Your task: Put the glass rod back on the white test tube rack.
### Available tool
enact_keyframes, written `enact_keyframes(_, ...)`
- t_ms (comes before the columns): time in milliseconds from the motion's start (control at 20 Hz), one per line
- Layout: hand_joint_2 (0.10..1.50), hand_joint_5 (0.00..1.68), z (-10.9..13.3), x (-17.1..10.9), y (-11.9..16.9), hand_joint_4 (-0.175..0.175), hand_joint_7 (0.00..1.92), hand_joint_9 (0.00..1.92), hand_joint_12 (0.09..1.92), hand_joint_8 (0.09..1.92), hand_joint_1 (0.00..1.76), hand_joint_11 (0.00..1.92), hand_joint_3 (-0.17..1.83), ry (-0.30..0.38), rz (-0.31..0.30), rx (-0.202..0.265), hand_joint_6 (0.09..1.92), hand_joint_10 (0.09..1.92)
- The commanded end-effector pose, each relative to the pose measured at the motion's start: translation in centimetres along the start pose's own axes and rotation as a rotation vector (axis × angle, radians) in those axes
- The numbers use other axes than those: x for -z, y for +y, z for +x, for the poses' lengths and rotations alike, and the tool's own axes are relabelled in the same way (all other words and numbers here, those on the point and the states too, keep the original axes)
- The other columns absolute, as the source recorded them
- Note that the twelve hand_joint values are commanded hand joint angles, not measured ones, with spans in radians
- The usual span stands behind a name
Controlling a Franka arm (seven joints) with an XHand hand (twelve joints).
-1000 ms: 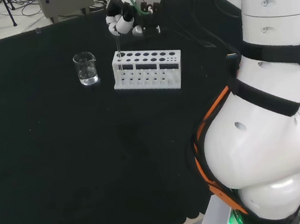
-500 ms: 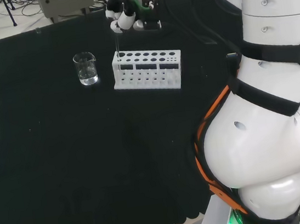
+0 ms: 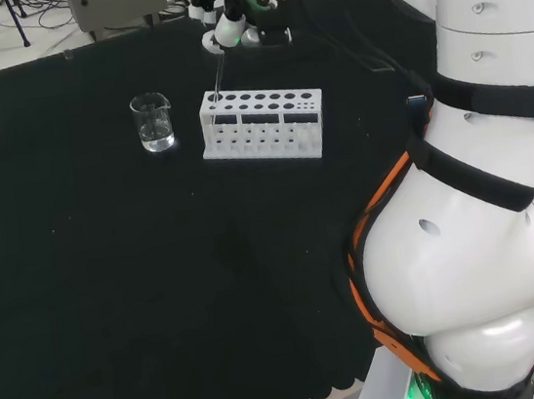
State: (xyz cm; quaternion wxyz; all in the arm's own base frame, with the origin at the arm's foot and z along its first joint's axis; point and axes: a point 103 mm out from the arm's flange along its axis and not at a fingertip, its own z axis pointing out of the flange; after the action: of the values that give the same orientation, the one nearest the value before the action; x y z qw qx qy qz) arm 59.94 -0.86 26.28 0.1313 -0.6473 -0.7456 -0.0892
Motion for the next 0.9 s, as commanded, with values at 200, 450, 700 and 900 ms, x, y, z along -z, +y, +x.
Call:
enact_keyframes(200, 0.36, 0.66, -0.2, 0.1, -0.2, -0.175, 0.94, 1.79, 1.21, 0.80, 1.39, 1.92, 0.96, -0.006, -0.004, -0.003, 0.94, 0.85)
enact_keyframes(450, 0.37, 0.68, -0.2, 0.5, -0.4, -0.175, 0.94, 1.80, 1.22, 0.79, 1.39, 1.92, 0.95, -0.002, -0.011, 0.002, 0.93, 0.85)
enact_keyframes(700, 0.38, 0.70, 0.1, 1.5, -1.0, -0.175, 0.94, 1.80, 1.22, 0.78, 1.39, 1.92, 0.94, 0.002, -0.021, 0.009, 0.92, 0.83)
enact_keyframes(900, 0.38, 0.71, 0.5, 1.4, -1.1, -0.175, 0.94, 1.80, 1.22, 0.78, 1.40, 1.92, 0.93, -0.005, -0.022, 0.016, 0.91, 0.83)
